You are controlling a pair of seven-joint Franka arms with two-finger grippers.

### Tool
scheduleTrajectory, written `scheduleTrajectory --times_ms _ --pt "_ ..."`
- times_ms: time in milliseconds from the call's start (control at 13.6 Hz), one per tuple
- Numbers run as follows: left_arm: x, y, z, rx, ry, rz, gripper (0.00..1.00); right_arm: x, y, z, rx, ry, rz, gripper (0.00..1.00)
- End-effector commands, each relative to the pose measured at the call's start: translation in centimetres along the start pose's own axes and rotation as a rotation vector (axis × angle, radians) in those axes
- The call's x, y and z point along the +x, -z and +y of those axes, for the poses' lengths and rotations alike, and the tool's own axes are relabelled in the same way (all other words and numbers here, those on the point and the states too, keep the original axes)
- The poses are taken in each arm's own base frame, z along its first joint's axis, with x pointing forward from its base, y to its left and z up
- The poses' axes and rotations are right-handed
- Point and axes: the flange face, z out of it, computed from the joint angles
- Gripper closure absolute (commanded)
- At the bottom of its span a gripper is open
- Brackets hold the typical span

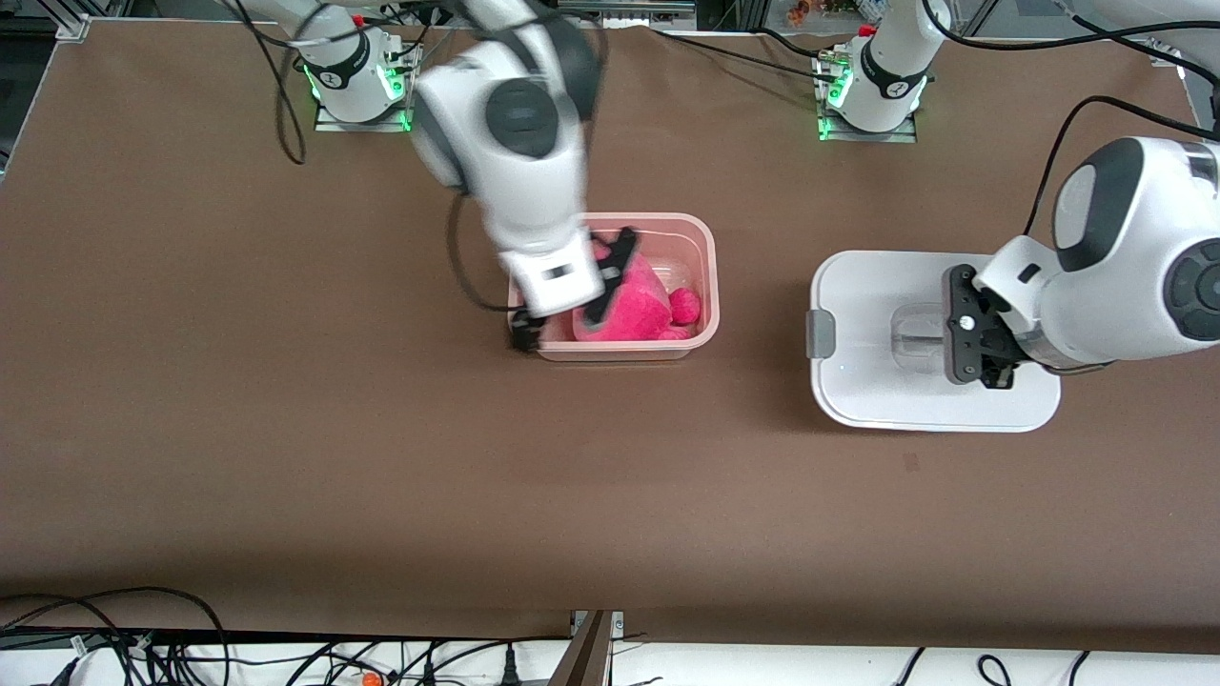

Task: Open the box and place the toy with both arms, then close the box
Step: 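Release the toy into the container and raise the right gripper, then carry the lid over the container with the left gripper while the right gripper withdraws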

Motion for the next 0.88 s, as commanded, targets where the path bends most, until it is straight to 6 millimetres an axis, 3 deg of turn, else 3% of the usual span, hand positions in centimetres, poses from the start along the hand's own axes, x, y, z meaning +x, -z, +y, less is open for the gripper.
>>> scheduleTrajectory --times_ms 0,73,220,367,441,661,808 --pt "4.5 0.3 0.8 0.003 -0.036 -0.027 1.0 -5.3 4.0 3.4 0.06 -0.107 -0.016 0.0" --pt "6.4 -0.1 1.0 -0.003 -0.024 -0.026 1.0 -6.9 5.2 4.5 0.067 -0.14 -0.013 0.0" --pt "12.4 -0.4 2.3 -0.01 -0.014 -0.001 1.0 -11.1 6.6 6.6 0.094 -0.251 -0.003 0.0" --pt "20.1 -2.3 4.2 -0.022 -0.047 -0.035 1.0 -14.7 7.2 6.6 0.117 -0.426 -0.011 0.0" --pt "22.9 -2.7 5.0 0.004 -0.043 -0.034 1.0 -16.4 8.0 6.6 0.115 -0.519 -0.018 0.0" --pt "29.3 -3.8 7.1 0.054 -0.012 -0.017 1.0 -21.0 9.5 5.8 0.127 -0.787 -0.048 0.0" --pt "34.0 -6.0 9.1 0.052 -0.003 -0.032 1.0 -24.1 10.1 5.9 0.103 -0.855 -0.066 0.0"
